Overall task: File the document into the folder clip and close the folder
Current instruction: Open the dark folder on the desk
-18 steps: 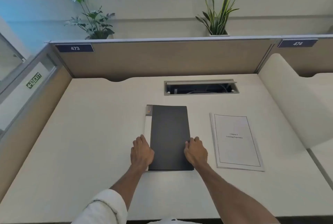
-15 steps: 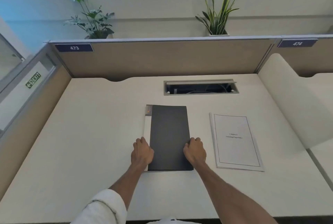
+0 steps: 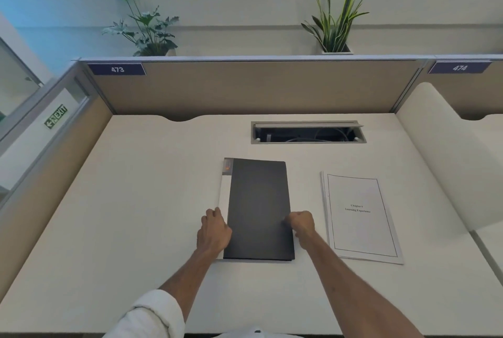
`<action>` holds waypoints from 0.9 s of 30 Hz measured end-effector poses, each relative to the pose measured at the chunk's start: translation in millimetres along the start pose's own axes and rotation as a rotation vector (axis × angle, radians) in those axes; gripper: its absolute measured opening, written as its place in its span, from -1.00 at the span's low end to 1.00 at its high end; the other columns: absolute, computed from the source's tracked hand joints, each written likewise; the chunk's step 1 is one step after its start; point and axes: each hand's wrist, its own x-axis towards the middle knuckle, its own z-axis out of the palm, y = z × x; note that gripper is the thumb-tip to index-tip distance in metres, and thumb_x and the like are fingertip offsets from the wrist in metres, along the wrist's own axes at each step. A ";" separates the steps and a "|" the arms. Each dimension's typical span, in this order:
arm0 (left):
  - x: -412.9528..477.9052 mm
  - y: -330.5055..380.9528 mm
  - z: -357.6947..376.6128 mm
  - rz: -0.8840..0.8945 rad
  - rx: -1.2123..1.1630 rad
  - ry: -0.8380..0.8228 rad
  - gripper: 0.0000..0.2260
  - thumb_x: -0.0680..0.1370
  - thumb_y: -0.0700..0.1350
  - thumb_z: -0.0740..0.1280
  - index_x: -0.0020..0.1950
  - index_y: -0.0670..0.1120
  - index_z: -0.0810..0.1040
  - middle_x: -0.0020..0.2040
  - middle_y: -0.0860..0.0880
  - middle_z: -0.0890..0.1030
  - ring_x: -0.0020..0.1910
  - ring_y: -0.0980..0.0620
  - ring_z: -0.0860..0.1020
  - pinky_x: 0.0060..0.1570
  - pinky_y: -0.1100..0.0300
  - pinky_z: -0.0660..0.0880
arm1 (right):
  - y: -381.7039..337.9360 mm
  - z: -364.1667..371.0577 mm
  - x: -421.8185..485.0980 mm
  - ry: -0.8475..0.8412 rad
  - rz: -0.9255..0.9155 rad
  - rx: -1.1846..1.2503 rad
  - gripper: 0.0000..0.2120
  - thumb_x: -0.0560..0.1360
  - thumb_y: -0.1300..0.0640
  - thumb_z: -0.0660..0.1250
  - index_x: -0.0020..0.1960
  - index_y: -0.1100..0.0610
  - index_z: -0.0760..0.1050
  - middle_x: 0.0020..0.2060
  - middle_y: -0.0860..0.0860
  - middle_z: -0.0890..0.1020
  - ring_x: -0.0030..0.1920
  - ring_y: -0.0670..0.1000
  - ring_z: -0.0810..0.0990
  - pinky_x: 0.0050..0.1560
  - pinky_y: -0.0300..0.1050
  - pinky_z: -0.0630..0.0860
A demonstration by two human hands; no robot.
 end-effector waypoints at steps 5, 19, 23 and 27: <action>-0.2 -1.8 -0.5 -0.001 -0.042 0.001 -0.71 0.74 -0.10 0.16 0.44 -0.15 0.42 0.43 -0.15 0.44 0.39 -0.18 0.45 0.15 -0.09 0.57 | -6.1 -1.2 -4.6 -0.098 -0.046 0.161 -0.75 0.53 0.26 0.48 0.09 0.15 0.43 -0.01 0.10 0.62 0.00 0.09 0.63 -0.02 0.04 0.59; 9.1 75.1 -108.3 0.166 -0.518 0.240 -0.35 0.57 0.51 0.10 0.41 0.13 0.59 0.38 0.09 0.65 0.33 -0.01 0.63 0.35 -0.16 0.58 | -89.7 22.6 -74.8 -0.196 -0.515 0.355 -0.56 0.64 -0.07 0.28 0.01 0.31 0.68 -0.18 0.30 0.65 -0.19 0.11 0.59 -0.11 0.04 0.55; 5.2 75.6 -132.7 0.200 -0.524 0.250 -0.39 0.57 0.44 0.27 0.47 0.10 0.56 0.36 0.09 0.68 0.29 0.01 0.64 0.31 -0.09 0.59 | -100.5 40.6 -103.2 -0.368 -0.493 0.512 -0.63 0.72 0.05 0.20 0.10 0.23 0.72 -0.29 0.14 0.62 -0.31 0.02 0.59 -0.22 -0.10 0.53; 10.9 50.1 -151.5 0.197 -0.518 0.219 -0.48 0.56 0.34 0.38 0.44 0.11 0.58 0.26 0.07 0.73 0.13 -0.01 0.72 0.14 -0.12 0.72 | -97.9 62.5 -115.2 -0.528 -0.506 0.474 -0.64 0.71 0.04 0.19 0.17 0.13 0.74 -0.22 0.16 0.68 -0.26 0.06 0.65 -0.20 -0.16 0.54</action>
